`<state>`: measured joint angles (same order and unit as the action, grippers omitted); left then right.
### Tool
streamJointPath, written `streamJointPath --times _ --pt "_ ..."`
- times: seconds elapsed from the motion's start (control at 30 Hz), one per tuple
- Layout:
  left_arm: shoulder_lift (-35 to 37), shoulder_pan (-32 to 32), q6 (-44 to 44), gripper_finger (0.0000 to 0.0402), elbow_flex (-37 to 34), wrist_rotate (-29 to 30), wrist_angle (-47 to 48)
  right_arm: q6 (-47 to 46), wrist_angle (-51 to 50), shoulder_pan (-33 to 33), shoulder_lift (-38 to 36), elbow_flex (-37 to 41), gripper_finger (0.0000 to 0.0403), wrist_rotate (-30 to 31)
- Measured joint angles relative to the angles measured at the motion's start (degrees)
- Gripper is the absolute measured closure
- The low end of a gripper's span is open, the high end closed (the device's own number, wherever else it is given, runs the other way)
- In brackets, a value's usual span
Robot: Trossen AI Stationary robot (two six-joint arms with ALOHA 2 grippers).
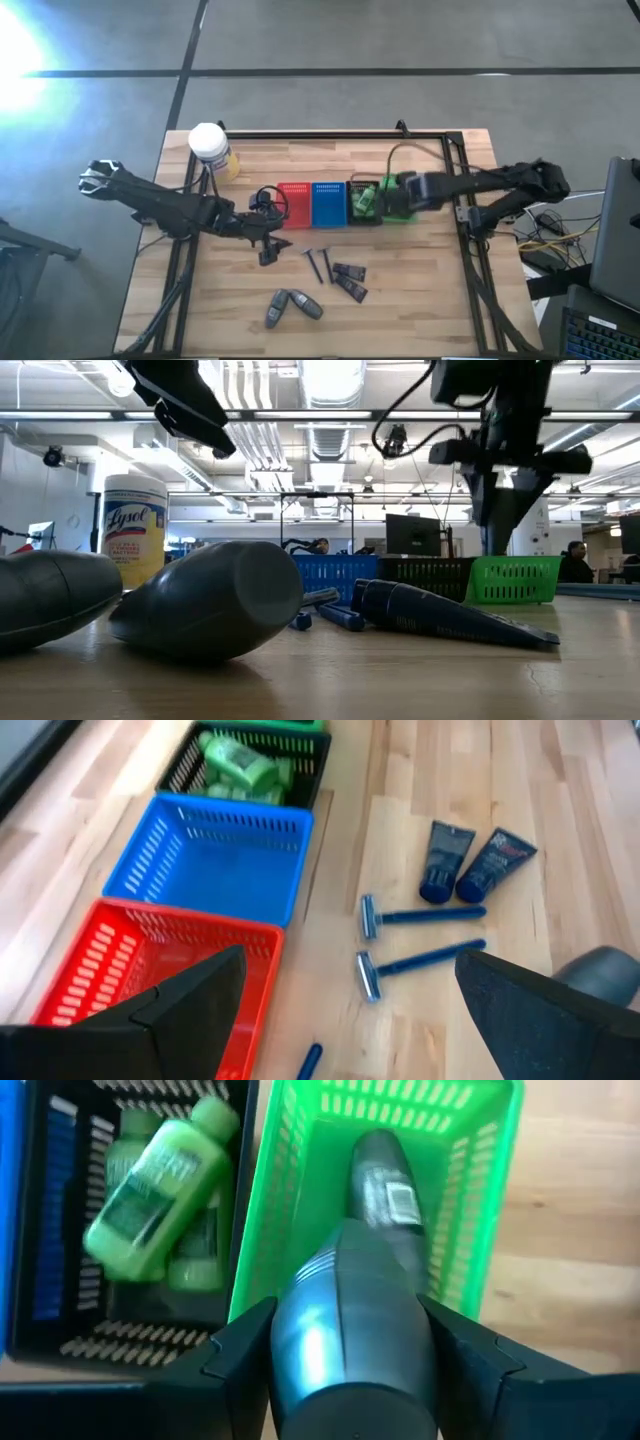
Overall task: Pick & Place Travel size toiletries
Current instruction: Put the deodorant into the green basket
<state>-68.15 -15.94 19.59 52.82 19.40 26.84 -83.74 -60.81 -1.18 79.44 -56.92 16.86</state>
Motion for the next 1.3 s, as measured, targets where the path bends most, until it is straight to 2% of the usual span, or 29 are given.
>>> streamJointPath --times 0.1,0.3,0.47,0.6,0.77,0.97,1.1,1.3 --pt "0.01 0.0 1.11 0.0037 0.0 -0.24 1.4 6.69 2.79 -7.41 -2.88 1.86 0.0203 -6.53" --pt "0.04 0.0 1.45 0.0037 -0.12 -0.28 2.3 15.47 6.61 -20.84 -4.43 4.54 0.0202 -25.39" --pt "0.04 0.0 1.45 0.0037 -0.35 -0.28 2.48 19.16 6.68 -25.82 -2.28 4.7 0.0195 -35.44" --pt "0.06 0.0 1.44 0.0037 -0.46 -0.28 2.46 20.48 6.91 -27.78 0.44 3.95 0.0189 -38.84" --pt "0.06 0.0 1.43 0.0037 -0.57 -0.28 2.35 22.65 6.95 -29.57 3.37 2.43 0.0166 -38.94" --pt "0.06 0.0 1.43 0.0037 -0.57 -0.28 2.35 25.53 6.92 -29.67 5.18 -0.56 0.0123 -33.62" --pt "0.06 0.0 0.65 0.0037 -0.58 -1.04 4.26 26.88 5.44 -28.73 4.12 -3.63 0.0096 -27.41" --pt "-0.13 -1.1 -1.6 0.0038 -2.53 -9.95 9.65 27.73 -1.0 -22.26 0.65 -8.87 0.0064 -15.32"
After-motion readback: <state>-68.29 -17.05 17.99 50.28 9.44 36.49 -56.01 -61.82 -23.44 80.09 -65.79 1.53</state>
